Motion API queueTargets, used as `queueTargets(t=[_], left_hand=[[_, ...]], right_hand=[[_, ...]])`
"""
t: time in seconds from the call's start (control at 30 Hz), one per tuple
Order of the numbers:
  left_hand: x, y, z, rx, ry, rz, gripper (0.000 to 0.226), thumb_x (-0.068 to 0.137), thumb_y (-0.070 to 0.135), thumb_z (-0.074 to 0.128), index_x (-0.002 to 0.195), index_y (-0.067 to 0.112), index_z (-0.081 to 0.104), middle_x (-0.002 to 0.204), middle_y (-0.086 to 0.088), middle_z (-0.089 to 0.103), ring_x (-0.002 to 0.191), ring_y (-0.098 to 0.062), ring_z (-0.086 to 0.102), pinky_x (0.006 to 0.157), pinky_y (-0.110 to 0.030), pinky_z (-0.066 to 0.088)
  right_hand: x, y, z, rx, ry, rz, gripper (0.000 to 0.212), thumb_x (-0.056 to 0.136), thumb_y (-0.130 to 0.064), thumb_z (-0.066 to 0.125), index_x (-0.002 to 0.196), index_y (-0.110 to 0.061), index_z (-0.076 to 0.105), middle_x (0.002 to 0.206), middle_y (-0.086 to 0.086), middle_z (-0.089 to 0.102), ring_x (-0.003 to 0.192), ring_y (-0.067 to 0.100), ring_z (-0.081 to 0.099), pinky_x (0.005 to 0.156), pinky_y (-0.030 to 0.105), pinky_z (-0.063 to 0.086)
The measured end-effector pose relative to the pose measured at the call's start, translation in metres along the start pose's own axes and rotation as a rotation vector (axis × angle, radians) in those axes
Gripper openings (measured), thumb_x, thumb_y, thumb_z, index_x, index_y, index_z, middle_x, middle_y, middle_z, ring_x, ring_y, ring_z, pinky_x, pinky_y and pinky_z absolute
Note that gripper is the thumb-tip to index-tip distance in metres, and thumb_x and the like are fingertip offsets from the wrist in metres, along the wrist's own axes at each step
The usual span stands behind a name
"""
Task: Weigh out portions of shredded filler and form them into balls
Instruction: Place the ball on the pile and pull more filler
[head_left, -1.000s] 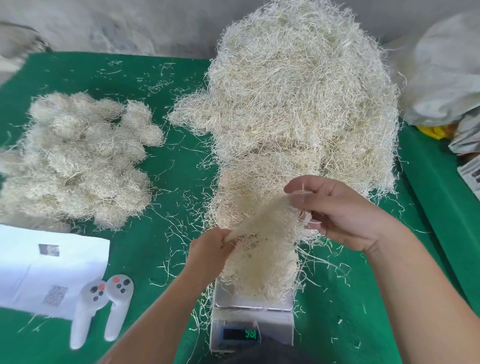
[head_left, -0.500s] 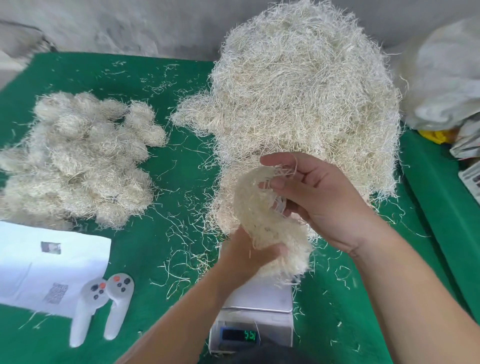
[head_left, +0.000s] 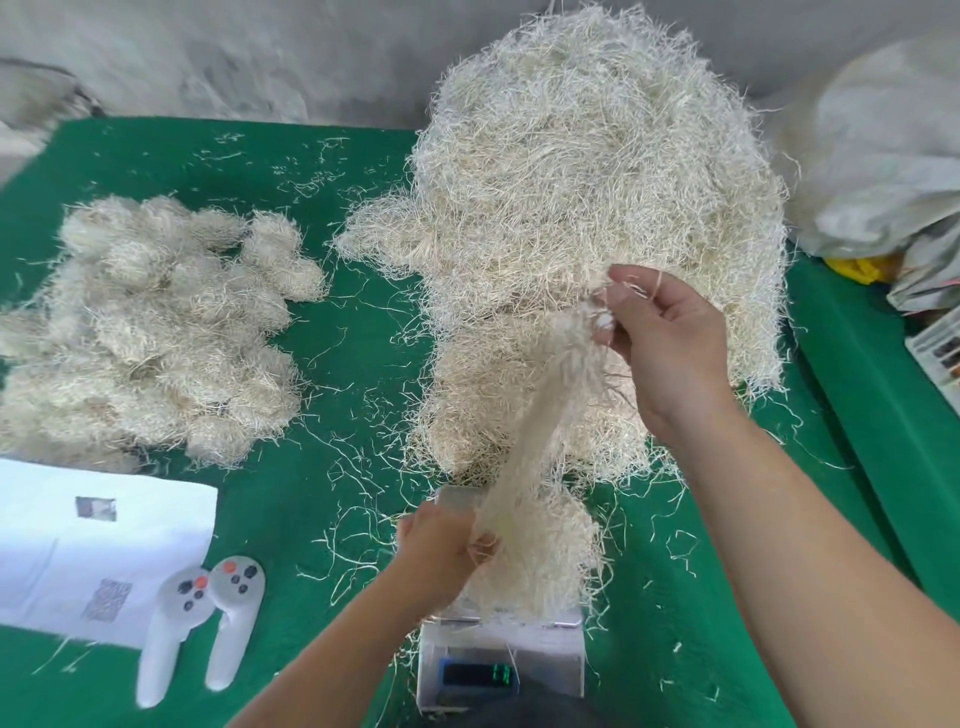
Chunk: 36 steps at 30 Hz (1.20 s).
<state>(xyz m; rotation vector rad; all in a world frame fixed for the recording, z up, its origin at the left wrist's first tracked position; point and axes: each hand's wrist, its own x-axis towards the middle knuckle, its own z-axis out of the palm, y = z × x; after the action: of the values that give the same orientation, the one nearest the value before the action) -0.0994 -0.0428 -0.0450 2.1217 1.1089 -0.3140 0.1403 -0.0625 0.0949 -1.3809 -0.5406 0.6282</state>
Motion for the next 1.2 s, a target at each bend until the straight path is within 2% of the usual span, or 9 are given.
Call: queueTargets(t=[0.17, 0.5, 0.57, 0.63, 0.7, 0.87, 1.0, 1.1, 1.2], left_hand=[[-0.016, -0.03, -0.001, -0.041, -0.063, 0.036, 0.035, 0.105, 0.02, 0.045, 0.073, 0.032, 0.052, 0.094, -0.003, 0.065, 0.104, -0.02, 0.054, 0.111, -0.036, 0.026], [-0.017, -0.058, 0.005, 0.036, -0.007, 0.048, 0.026, 0.103, 0.029, 0.055, 0.08, 0.038, 0.05, 0.093, 0.018, 0.057, 0.097, -0.007, 0.045, 0.102, -0.036, 0.029], [-0.019, -0.056, 0.006, -0.006, -0.036, 0.056, 0.004, 0.097, 0.043, 0.058, 0.1, 0.043, 0.056, 0.111, 0.019, 0.051, 0.109, -0.009, 0.038, 0.108, -0.037, 0.025], [-0.024, -0.053, -0.001, -0.058, -0.072, 0.101, 0.059, 0.081, 0.067, 0.052, 0.136, 0.063, 0.031, 0.13, 0.021, 0.031, 0.123, -0.009, 0.024, 0.117, -0.044, 0.014], [-0.026, -0.04, -0.013, -0.202, 0.06, 0.196, 0.074, 0.073, 0.077, 0.04, 0.138, 0.075, 0.004, 0.133, 0.03, 0.015, 0.13, -0.005, 0.01, 0.117, -0.052, 0.006], [-0.006, 0.03, -0.047, -0.558, 0.36, 0.381, 0.081, 0.08, 0.081, 0.051, 0.149, 0.067, 0.012, 0.159, 0.028, 0.026, 0.145, -0.006, 0.028, 0.116, -0.043, 0.022], [0.016, 0.061, -0.063, -0.644, 0.32, 0.324, 0.035, 0.097, 0.043, 0.067, 0.131, 0.038, 0.061, 0.121, 0.014, 0.072, 0.085, 0.002, 0.068, 0.075, -0.036, 0.061], [0.025, 0.06, -0.066, -0.658, 0.433, 0.348, 0.012, 0.1, 0.027, 0.064, 0.103, 0.038, 0.067, 0.088, 0.018, 0.073, 0.063, -0.004, 0.065, 0.055, -0.029, 0.056], [0.027, 0.052, -0.063, -0.746, 0.366, 0.372, 0.012, 0.095, 0.048, 0.068, 0.101, 0.038, 0.065, 0.078, 0.015, 0.07, 0.046, -0.001, 0.048, 0.042, -0.02, 0.04]], right_hand=[[0.013, 0.044, -0.021, -0.135, 0.164, 0.007, 0.018, 0.099, -0.011, 0.07, 0.103, -0.026, 0.079, 0.09, -0.004, 0.078, 0.07, 0.008, 0.069, 0.077, 0.038, 0.063], [0.019, 0.05, -0.038, -0.157, 0.357, -0.035, 0.017, 0.102, -0.014, 0.064, 0.104, -0.027, 0.074, 0.064, -0.014, 0.066, 0.054, 0.003, 0.058, 0.048, 0.018, 0.043], [0.017, 0.046, -0.034, -0.145, 0.311, -0.025, 0.017, 0.102, -0.013, 0.064, 0.105, -0.025, 0.074, 0.072, -0.01, 0.068, 0.058, 0.006, 0.06, 0.054, 0.02, 0.051], [0.011, 0.042, -0.03, -0.148, 0.198, 0.007, 0.018, 0.101, -0.011, 0.065, 0.105, -0.024, 0.075, 0.086, -0.002, 0.07, 0.062, 0.01, 0.063, 0.063, 0.024, 0.058], [0.004, 0.037, -0.025, -0.179, 0.058, 0.014, 0.021, 0.099, -0.009, 0.064, 0.104, -0.026, 0.076, 0.083, -0.003, 0.068, 0.062, 0.01, 0.061, 0.064, 0.027, 0.058], [-0.013, 0.025, -0.009, -0.104, -0.282, 0.143, 0.027, 0.089, -0.019, 0.061, 0.108, -0.027, 0.078, 0.082, 0.008, 0.056, 0.071, 0.019, 0.051, 0.062, 0.032, 0.048], [-0.023, 0.017, -0.008, -0.268, -0.477, 0.106, 0.026, 0.092, -0.031, 0.069, 0.118, -0.037, 0.072, 0.089, -0.004, 0.07, 0.07, 0.016, 0.061, 0.067, 0.031, 0.049], [-0.023, 0.012, -0.016, -0.579, -0.572, 0.018, 0.027, 0.095, -0.04, 0.074, 0.122, -0.039, 0.069, 0.092, -0.013, 0.076, 0.062, 0.009, 0.065, 0.056, 0.023, 0.053], [-0.018, 0.016, -0.019, -0.694, -0.472, -0.03, 0.018, 0.1, -0.036, 0.067, 0.093, -0.022, 0.075, 0.056, -0.009, 0.053, 0.042, 0.005, 0.036, 0.043, 0.018, 0.033]])
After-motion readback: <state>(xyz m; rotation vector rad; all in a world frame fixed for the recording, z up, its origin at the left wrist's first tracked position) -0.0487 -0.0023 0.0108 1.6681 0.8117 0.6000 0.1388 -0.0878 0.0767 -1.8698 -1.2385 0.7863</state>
